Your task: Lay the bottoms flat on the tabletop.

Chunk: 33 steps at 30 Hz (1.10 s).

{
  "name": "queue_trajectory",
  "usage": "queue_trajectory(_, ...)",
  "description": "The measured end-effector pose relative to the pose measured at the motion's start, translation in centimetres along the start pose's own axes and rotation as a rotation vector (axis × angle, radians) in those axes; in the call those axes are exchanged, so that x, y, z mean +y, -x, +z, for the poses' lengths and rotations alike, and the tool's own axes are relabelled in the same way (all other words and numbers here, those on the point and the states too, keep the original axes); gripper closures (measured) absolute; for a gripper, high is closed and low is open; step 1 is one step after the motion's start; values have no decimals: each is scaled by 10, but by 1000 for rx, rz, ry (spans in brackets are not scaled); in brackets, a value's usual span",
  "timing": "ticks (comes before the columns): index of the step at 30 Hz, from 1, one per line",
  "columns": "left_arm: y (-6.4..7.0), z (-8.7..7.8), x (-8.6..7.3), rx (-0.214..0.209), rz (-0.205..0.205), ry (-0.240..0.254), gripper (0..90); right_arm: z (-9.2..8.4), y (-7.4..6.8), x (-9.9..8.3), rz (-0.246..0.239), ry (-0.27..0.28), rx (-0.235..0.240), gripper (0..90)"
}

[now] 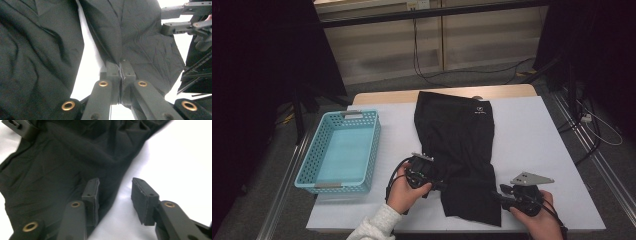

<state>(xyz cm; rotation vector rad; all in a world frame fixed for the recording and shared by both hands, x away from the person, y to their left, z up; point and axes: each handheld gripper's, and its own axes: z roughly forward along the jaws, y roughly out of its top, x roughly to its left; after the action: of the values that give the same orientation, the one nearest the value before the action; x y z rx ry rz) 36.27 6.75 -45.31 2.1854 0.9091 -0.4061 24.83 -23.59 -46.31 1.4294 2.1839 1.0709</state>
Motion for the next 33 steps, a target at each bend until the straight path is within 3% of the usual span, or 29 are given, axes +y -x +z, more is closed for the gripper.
queue_trajectory(7, 1, 0, -1, 5, 2, -29, 888, 3, -13, 0, -58, -9, -27, 596)
queue_trajectory(10, 1, 1, -2, 3, 0, -34, 888, 1, -13, 0, -38, -20, -12, 858)
queue_trajectory(12, 3, 2, -2, 4, 4, -32, 888, 1, -14, -1, -34, -12, -7, 891)
queue_trajectory(15, 6, 2, -2, 7, 5, -28, 888, -2, -14, 0, -32, -31, -11, 897)
queue_trajectory(21, 16, 2, -2, -35, 28, -42, 887, -16, -6, -3, 11, -29, -6, 897)
queue_trajectory(24, 22, 4, -1, -48, 46, -50, 887, -22, -4, -4, 10, -35, -21, 897)
queue_trajectory(33, 28, 20, -3, -60, 59, -75, 885, -27, 6, -7, 17, -49, -43, 896)
